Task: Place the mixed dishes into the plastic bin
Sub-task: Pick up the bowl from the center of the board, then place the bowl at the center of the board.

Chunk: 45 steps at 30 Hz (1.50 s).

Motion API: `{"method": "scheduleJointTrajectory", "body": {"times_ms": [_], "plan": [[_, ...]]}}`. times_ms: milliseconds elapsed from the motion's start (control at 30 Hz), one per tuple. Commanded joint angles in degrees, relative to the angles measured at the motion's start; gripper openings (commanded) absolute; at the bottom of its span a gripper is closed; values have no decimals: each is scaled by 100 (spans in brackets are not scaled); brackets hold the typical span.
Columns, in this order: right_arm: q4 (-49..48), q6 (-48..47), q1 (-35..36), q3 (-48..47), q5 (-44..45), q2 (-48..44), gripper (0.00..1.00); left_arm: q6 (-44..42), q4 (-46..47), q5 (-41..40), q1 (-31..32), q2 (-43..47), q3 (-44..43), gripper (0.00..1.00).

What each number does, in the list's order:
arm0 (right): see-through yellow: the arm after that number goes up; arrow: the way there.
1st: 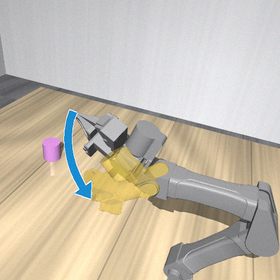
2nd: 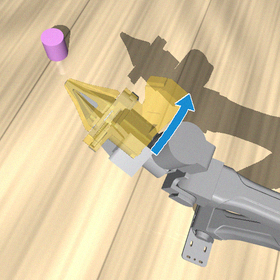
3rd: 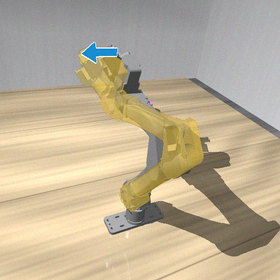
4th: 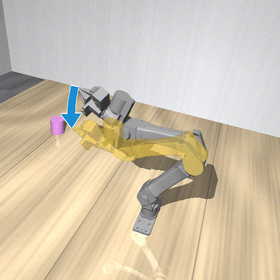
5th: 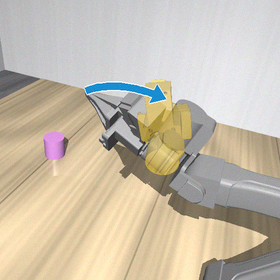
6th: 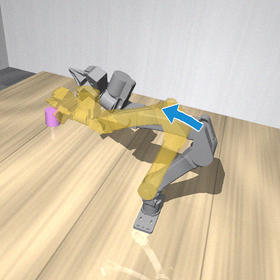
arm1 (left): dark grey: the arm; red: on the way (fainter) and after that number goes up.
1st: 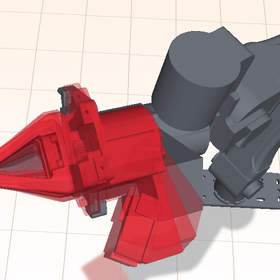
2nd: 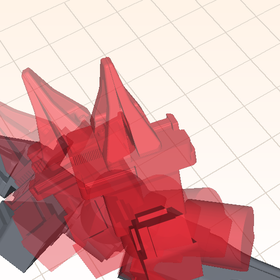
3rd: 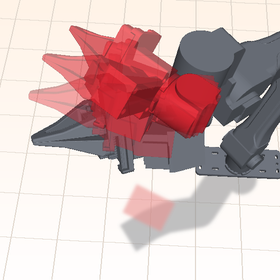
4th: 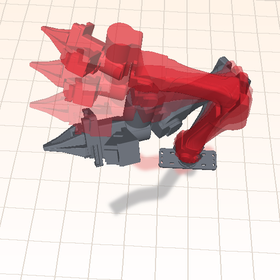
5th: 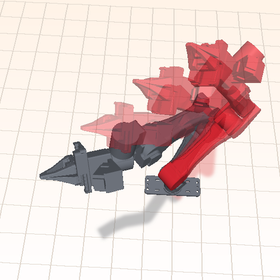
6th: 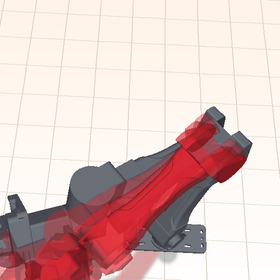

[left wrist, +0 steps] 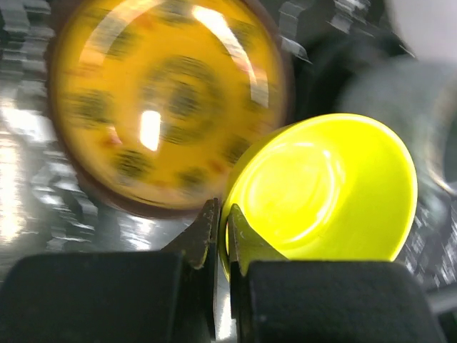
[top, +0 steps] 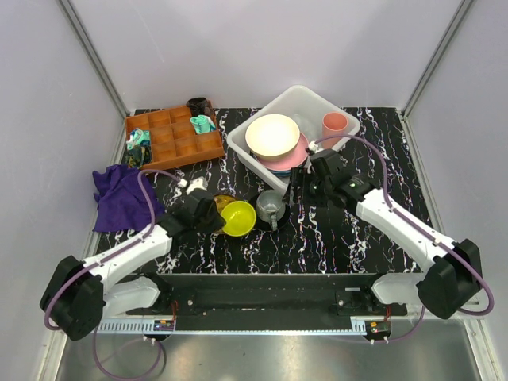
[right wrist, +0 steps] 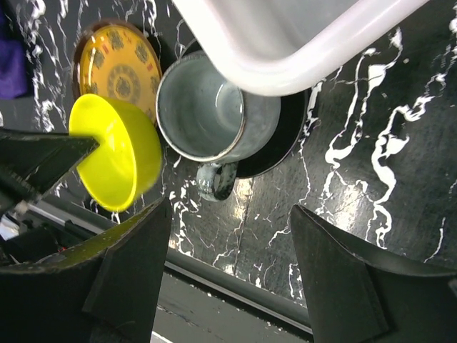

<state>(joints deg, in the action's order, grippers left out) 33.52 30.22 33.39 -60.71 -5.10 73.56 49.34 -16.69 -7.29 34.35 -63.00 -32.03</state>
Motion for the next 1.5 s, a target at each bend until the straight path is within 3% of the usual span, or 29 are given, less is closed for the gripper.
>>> {"method": "scheduleJointTrajectory", "body": {"times_ms": [0, 567, 900, 1233, 1467], "plan": [[-65, -51, 220, -222, 281, 141, 77, 277, -45, -527, 598, 34, -453, 0], [-135, -130, 379, -459, 623, 764, 77, 849, -107, -1002, 1469, -142, -40, 0], [-398, -279, 379, -732, 870, 1494, 77, 1025, -89, -1090, 1549, -204, 144, 1], [-557, -297, 379, -917, 862, 1969, 76, 1051, -106, -1073, 1566, -212, 162, 18], [-618, -315, 379, -811, 827, 2040, 70, 1104, -98, -1082, 1601, -195, 188, 31]]}}
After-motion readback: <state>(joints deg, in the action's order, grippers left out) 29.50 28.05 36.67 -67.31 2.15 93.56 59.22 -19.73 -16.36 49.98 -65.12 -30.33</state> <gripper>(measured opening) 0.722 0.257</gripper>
